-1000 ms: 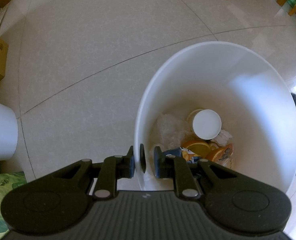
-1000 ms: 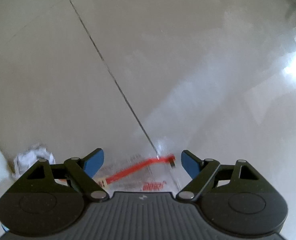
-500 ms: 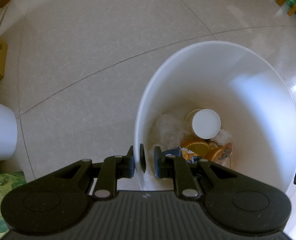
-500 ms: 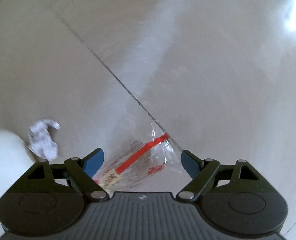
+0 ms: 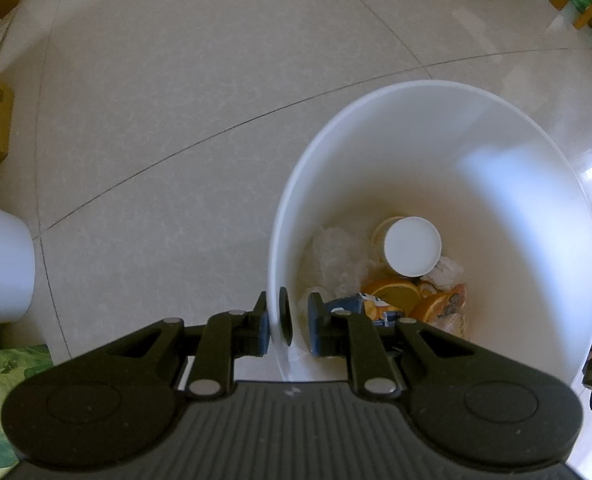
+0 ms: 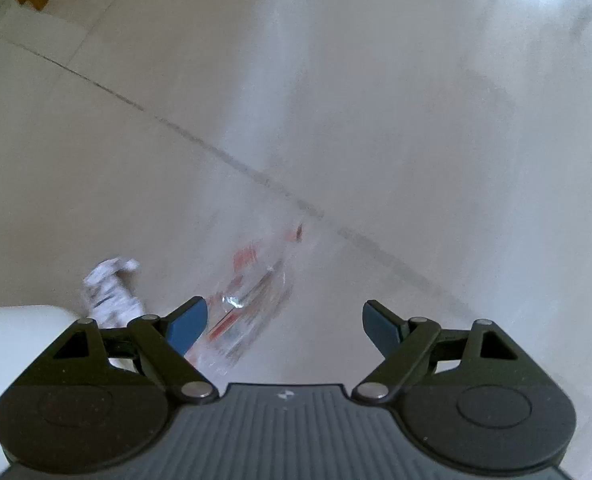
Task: Collect trash
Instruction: 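Reach the right tool to the clear plastic wrapper and grasp it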
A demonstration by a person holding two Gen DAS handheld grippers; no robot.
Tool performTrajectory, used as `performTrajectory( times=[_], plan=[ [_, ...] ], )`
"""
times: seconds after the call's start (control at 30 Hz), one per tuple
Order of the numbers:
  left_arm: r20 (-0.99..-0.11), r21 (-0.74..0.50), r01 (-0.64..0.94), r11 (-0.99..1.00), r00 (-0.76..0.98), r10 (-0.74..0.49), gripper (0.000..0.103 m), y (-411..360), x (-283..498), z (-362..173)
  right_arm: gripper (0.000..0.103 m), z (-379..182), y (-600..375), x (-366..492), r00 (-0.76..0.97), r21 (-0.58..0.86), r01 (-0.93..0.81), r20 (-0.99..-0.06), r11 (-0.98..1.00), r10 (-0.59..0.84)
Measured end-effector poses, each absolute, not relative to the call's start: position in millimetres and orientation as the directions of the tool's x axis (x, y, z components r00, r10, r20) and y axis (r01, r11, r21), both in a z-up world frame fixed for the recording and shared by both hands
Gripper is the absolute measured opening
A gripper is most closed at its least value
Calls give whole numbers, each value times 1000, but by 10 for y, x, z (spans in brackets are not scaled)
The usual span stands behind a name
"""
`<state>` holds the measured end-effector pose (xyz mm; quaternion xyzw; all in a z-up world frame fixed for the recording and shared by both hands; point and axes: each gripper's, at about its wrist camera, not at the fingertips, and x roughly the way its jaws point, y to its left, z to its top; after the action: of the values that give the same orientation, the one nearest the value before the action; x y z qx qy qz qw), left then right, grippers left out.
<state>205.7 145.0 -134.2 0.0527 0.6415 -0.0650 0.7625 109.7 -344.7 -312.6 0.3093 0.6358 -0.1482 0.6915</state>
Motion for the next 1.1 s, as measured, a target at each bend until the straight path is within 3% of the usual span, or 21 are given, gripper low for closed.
performTrajectory(
  times=[0.13, 0.37, 0.57, 0.63, 0.77, 1.1],
  plan=[
    [-986, 4, 170, 985, 167, -25, 15, 1436, 2055, -1346, 88, -3224, -3441, 1088, 224, 348, 658, -937, 668, 268],
    [-986, 4, 171, 985, 167, -25, 16, 1427, 2060, -1348, 86, -3425, -3128, 1416, 239, 305, 612, -951, 729, 197],
    [-985, 3, 172, 985, 168, -26, 17, 1427, 2060, -1354, 65, -3458, -2909, 1528, 209, 205, 552, -972, 808, 105],
    [-985, 2, 172, 985, 168, -27, 17, 1428, 2060, -1353, 49, -3428, -2843, 1539, 185, 157, 515, -980, 843, 69],
    [-985, 1, 169, 986, 169, -28, 17, 1434, 2057, -1351, 39, -3345, -2780, 1558, 170, 102, 410, -985, 906, 34],
    [-985, -5, 169, 986, 172, -34, 17, 1449, 2053, -1340, 37, -2593, -2834, 1608, 194, 33, 103, -981, 994, 13]
  ],
)
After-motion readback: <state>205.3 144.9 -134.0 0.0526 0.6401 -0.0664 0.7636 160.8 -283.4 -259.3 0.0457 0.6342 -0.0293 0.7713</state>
